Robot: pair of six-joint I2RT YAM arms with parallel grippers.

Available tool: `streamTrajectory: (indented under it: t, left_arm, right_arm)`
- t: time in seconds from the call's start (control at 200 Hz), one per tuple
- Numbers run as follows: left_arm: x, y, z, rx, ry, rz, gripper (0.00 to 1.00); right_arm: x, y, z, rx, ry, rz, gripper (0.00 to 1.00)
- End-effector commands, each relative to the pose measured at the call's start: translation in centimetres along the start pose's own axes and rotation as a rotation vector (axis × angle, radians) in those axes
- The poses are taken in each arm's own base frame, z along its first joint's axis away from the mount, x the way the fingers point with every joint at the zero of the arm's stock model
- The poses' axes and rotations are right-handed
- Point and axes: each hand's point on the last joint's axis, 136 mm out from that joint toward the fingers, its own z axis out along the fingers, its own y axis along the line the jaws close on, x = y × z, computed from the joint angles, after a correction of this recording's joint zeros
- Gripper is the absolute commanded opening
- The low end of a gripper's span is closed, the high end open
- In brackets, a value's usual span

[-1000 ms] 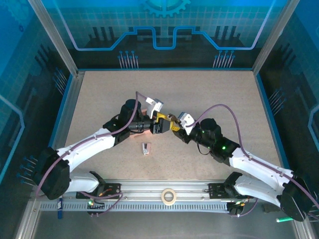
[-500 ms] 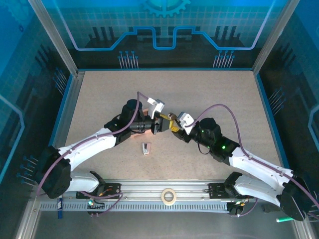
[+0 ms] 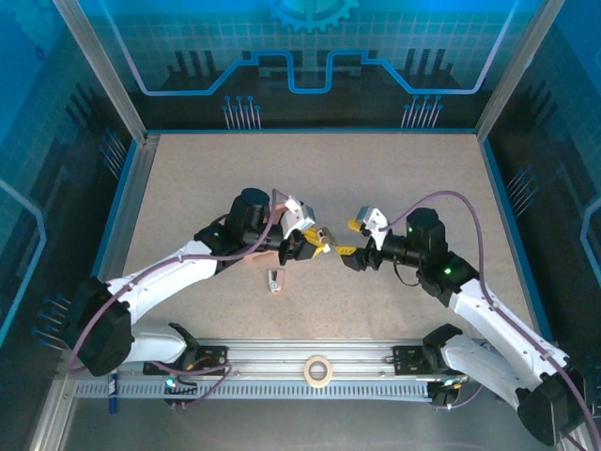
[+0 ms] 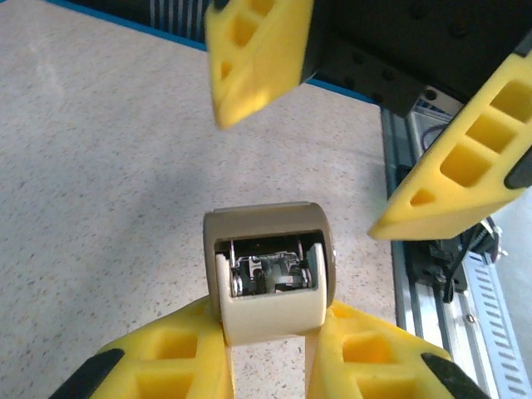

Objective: Load the staples into the stapler

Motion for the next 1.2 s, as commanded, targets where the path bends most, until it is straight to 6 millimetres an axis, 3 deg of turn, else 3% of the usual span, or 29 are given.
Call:
streamTrajectory:
  t: [0.0,0.405,0.585,0.855,0.905,0.991,1.091,1.196]
  left_arm:
    - [-2.3,-2.8,-1.2,0.124,-0.058,0.171,0.0]
    - [-2.1,-4.5,-1.6,0.214,-0.068,0.234,0.0]
    - [-2.0,-4.4,-1.6,0.214,-0.065,0.246,0.0]
    - [-2.1,-4.3,-1.6,0.202,-0.061,0.238,0.03]
    - [-2.2,-4.2,-1.6,0.197,-0.064,0.235,0.06]
    - [-2.3,-3.9,-1.6,0.178,-0.072,0.23,0.2]
    - [-2.2,-3.6,-1.5,0.151,-0.086,0.223,0.53]
    - [-1.7,-3.4,-1.3,0.142,-0.087,0.212,0.58]
  right_arm:
    - [-0.8,2.7,-0.2,-0.177,-0.018,-0.022,0.66]
    - [-1.2,4.1,0.0,-0.303,-0.032,-0.073,0.59]
    - [-1.2,4.5,0.1,-0.339,-0.028,-0.057,0.43]
    - [-1.1,4.6,0.1,-0.356,-0.022,-0.04,0.28]
    - [-1.2,4.5,0.2,-0.351,-0.024,-0.037,0.26]
    - [-1.3,4.3,0.2,-0.331,-0.035,-0.035,0.21]
    - [-1.5,3.7,0.3,-0.286,-0.06,-0.03,0.19]
    - [-2.0,3.4,0.2,-0.25,-0.118,-0.042,0.19]
